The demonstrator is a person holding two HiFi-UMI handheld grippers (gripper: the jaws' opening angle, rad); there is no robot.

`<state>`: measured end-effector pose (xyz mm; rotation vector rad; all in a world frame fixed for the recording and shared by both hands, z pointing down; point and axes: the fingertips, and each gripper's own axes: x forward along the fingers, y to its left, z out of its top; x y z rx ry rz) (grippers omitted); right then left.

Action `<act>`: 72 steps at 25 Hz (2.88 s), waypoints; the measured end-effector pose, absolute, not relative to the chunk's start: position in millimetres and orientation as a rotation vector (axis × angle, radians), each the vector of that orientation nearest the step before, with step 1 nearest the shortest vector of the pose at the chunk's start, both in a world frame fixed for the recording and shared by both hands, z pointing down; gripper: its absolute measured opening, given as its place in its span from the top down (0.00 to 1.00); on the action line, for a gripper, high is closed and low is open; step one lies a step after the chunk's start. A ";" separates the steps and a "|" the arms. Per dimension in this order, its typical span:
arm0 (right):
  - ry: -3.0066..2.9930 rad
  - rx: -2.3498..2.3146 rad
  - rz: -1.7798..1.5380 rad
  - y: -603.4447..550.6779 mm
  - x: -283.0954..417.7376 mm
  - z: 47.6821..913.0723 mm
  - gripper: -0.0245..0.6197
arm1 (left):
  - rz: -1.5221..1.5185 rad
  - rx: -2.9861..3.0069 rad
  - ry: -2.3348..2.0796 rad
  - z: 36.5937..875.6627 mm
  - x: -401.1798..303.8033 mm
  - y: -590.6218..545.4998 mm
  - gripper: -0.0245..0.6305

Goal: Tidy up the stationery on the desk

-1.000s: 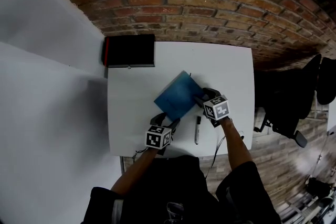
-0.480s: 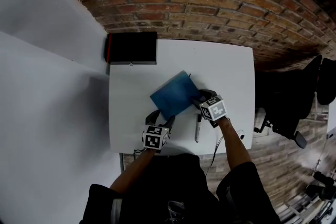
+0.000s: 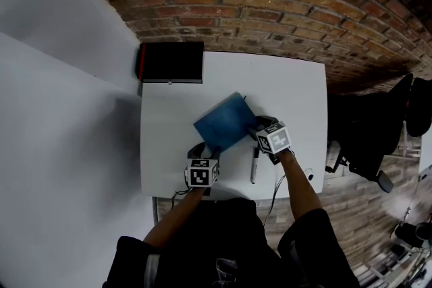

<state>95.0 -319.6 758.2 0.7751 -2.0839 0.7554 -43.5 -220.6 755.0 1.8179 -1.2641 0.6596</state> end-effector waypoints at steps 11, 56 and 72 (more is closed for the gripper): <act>-2.060 0.737 0.846 -307.8 99.4 748.7 0.79 | 0.629 1.804 -1.349 746.3 -74.4 -227.9 0.83; -2.144 0.416 1.089 -145.1 -60.3 722.9 0.93 | 0.942 2.022 -1.315 749.2 -166.6 -273.3 0.94; -2.237 0.616 0.706 -254.3 -36.0 726.4 0.75 | 0.497 1.671 -1.529 727.4 -162.9 -195.5 0.72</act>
